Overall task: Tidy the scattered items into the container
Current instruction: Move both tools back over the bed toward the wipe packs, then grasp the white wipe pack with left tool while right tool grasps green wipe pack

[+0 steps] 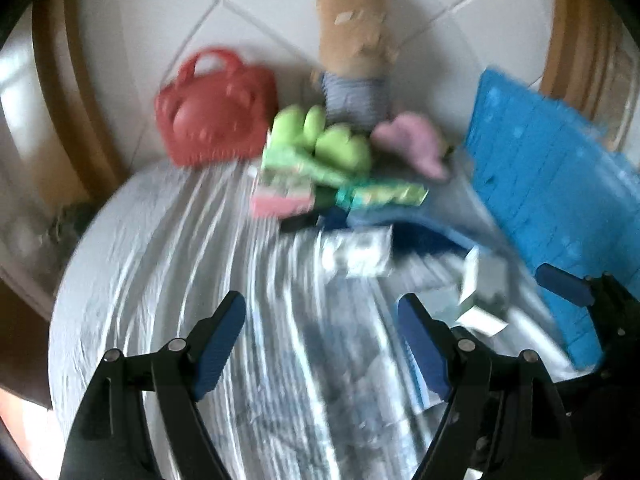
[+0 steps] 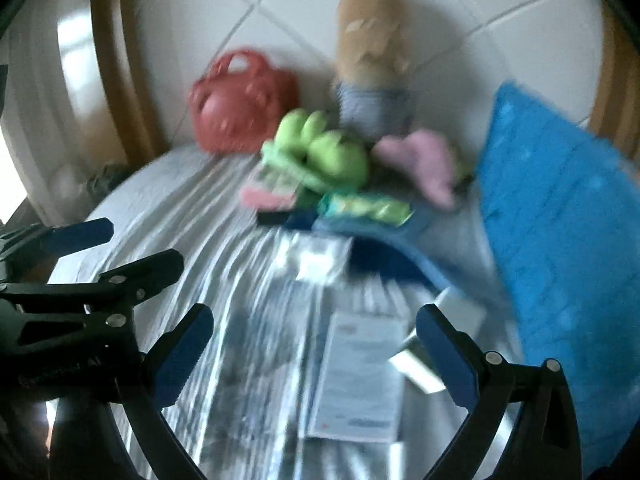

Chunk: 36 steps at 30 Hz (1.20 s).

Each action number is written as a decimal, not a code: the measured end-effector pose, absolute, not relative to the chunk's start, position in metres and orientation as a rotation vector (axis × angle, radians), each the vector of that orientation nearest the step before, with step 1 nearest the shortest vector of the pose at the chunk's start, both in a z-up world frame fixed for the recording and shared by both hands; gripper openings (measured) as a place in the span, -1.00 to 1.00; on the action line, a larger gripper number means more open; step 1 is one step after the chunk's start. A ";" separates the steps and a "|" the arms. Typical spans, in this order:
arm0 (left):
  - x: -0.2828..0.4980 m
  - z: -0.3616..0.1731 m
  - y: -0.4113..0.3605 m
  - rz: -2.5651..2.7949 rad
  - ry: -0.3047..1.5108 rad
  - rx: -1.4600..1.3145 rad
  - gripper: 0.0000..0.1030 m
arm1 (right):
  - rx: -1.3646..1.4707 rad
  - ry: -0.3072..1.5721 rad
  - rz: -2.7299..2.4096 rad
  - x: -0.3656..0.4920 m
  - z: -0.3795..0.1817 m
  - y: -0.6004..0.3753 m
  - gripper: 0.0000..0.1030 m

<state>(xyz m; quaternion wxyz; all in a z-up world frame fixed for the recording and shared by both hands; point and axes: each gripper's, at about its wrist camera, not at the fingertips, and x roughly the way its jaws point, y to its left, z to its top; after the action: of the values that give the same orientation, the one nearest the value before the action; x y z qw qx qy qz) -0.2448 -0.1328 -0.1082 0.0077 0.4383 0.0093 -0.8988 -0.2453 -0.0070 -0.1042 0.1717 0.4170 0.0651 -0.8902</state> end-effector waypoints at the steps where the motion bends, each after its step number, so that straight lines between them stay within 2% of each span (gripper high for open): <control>1: -0.249 -0.121 -0.134 -2.792 0.024 1.401 0.52 | 1.217 0.188 -2.509 -0.249 -0.116 -0.010 0.99; 8: -0.285 -0.173 -0.127 -2.727 0.076 1.542 0.52 | 1.381 0.207 -2.456 -0.293 -0.171 0.013 0.99; 14: -0.334 -0.196 -0.114 -2.675 0.124 1.587 0.52 | 1.425 0.193 -2.480 -0.346 -0.178 0.062 0.97; 16: -0.350 -0.204 -0.109 -2.662 0.134 1.602 0.52 | 1.432 0.204 -2.486 -0.368 -0.179 0.076 0.69; 17: -0.359 -0.208 -0.105 -2.655 0.142 1.610 0.52 | 1.436 0.204 -2.484 -0.377 -0.179 0.081 0.41; 18: -0.368 -0.212 -0.100 -2.648 0.151 1.617 0.52 | 1.438 0.202 -2.479 -0.387 -0.180 0.084 0.31; 20: -0.383 -0.220 -0.092 -2.639 0.151 1.639 0.52 | 1.439 0.209 -2.461 -0.408 -0.182 0.088 0.27; 25: -0.422 -0.238 -0.080 -2.623 0.150 1.660 0.52 | 1.383 0.221 -2.417 -0.465 -0.182 0.075 0.30; 29: -0.446 -0.259 -0.082 -2.565 0.148 1.688 0.52 | 1.352 0.298 -2.396 -0.507 -0.193 0.053 0.78; 31: -0.451 -0.267 -0.087 -2.553 0.120 1.673 0.52 | 1.344 0.309 -2.391 -0.529 -0.200 0.046 0.81; 36: -0.447 -0.280 -0.131 -2.446 0.088 1.640 0.53 | 1.435 0.151 -2.248 -0.579 -0.236 0.031 0.82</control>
<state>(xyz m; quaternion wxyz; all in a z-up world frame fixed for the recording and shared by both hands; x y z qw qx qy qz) -0.4473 -0.1311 -0.2798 0.0976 0.5540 0.0297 -0.8263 -0.5791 0.0313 -0.2364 0.2330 0.5223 0.0551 -0.8184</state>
